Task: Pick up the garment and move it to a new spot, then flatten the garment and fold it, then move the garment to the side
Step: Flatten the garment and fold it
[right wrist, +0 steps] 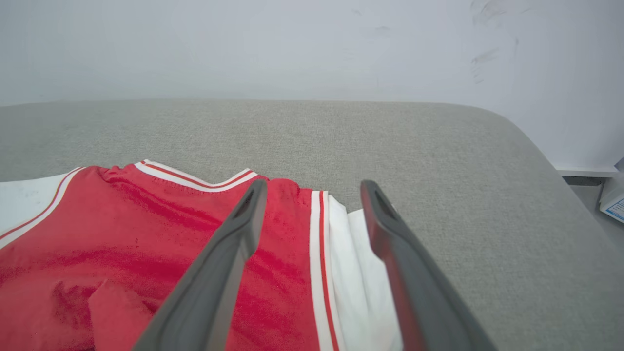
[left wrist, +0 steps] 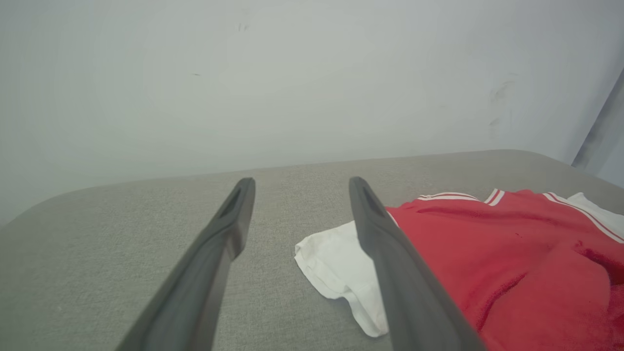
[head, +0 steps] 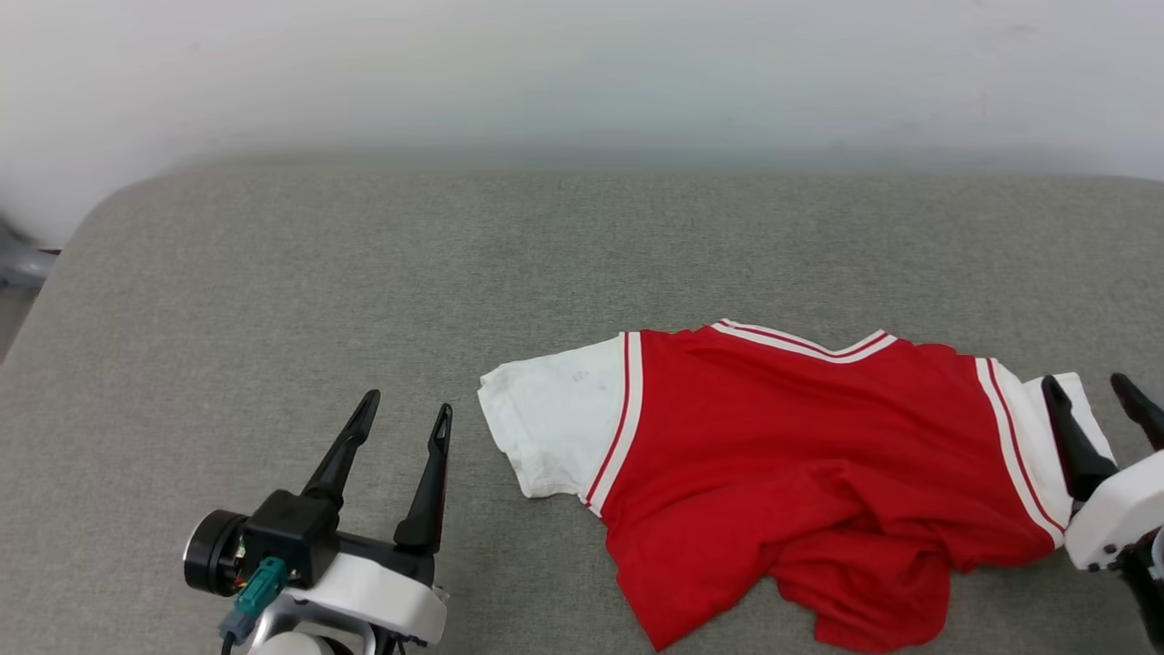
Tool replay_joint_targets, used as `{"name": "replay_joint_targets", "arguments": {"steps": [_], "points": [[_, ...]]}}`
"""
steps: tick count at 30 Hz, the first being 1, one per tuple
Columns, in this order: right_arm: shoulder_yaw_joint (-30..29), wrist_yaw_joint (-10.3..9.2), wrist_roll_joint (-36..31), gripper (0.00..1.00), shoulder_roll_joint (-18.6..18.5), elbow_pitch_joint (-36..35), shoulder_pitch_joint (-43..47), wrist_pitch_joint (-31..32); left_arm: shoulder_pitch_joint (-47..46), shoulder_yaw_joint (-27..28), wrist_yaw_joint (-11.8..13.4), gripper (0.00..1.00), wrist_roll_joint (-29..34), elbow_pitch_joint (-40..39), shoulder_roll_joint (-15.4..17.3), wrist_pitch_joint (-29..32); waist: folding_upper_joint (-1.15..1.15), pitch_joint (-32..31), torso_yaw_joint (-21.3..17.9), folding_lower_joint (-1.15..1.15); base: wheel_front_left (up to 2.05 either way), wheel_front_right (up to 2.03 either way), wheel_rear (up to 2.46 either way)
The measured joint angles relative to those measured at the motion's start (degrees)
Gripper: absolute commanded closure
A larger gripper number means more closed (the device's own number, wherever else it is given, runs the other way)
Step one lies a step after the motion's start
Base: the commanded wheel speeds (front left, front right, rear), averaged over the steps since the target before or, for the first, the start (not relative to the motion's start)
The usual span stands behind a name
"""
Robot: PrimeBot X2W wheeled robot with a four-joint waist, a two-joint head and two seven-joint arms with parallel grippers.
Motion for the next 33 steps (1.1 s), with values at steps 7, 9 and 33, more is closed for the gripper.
{"name": "replay_joint_targets", "arguments": {"steps": [7,9,33], "points": [[-0.9,0.0,-1.7,0.0,6.2,-8.0,3.7,-7.0,1.2,-0.3,-0.3,0.0,0.0,0.0,-0.3,0.0,0.0,0.2,-2.1,0.0,0.0,0.0,0.0],[-1.5,0.0,-2.5,0.0,7.7,-9.9,4.3,-7.1,0.7,-0.8,-0.5,0.0,-0.1,0.4,0.4,1.3,0.0,0.9,-2.6,0.0,0.0,0.0,0.0],[-2.9,0.0,-7.0,0.0,14.9,-19.3,3.5,-5.7,-33.3,-20.9,-1.9,0.0,-26.9,11.1,23.5,58.9,0.0,12.2,-8.8,0.0,0.0,0.0,0.0]]}}
